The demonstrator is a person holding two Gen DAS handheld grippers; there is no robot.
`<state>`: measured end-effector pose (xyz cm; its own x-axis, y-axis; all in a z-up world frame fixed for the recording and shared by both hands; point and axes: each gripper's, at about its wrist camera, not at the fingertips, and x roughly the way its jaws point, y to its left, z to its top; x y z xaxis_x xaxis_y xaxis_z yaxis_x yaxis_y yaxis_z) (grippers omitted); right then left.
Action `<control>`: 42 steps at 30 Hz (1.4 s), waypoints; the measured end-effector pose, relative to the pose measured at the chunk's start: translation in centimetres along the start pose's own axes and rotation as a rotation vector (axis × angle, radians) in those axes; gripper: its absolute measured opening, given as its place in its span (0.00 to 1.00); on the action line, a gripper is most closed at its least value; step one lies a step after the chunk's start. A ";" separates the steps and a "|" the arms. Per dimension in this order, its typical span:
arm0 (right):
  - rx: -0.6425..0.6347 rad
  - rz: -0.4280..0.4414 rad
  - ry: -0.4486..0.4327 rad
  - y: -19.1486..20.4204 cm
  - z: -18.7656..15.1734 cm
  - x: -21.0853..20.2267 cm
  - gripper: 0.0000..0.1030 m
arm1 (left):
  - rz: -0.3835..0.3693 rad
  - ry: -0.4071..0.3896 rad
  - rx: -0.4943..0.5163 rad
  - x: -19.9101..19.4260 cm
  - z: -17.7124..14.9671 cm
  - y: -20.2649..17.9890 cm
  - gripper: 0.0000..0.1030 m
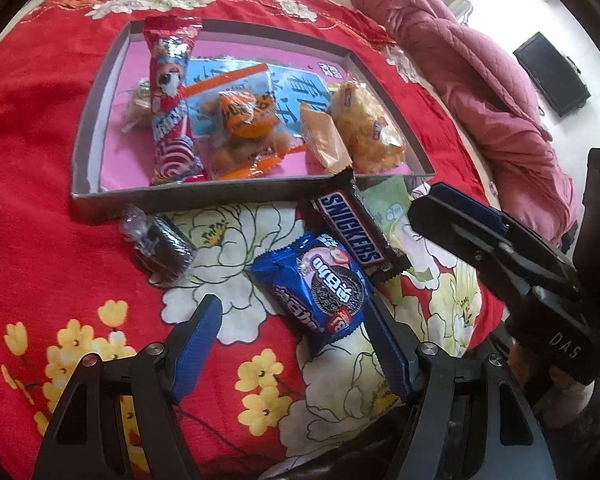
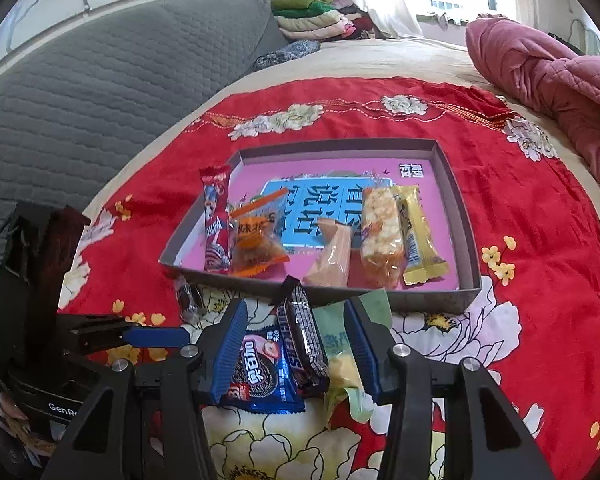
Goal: Organize snacks
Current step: 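Move the right gripper to the black chocolate bar while the left gripper approaches the blue Oreo pack, then close the right gripper on the black chocolate bar while the left gripper grasps the blue Oreo pack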
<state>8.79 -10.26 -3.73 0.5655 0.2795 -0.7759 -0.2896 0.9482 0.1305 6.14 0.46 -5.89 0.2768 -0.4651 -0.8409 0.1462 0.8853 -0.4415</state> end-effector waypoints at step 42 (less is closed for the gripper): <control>0.057 0.107 0.074 -2.8 -1.0 2.8 0.17 | -0.036 0.008 0.014 4.7 1.3 -1.7 0.63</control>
<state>10.43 -12.27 -6.93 0.4747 0.3699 -0.7986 -0.2997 0.9211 0.2485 8.38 -3.17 -8.68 0.2637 -0.4967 -0.8269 0.1690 0.8678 -0.4674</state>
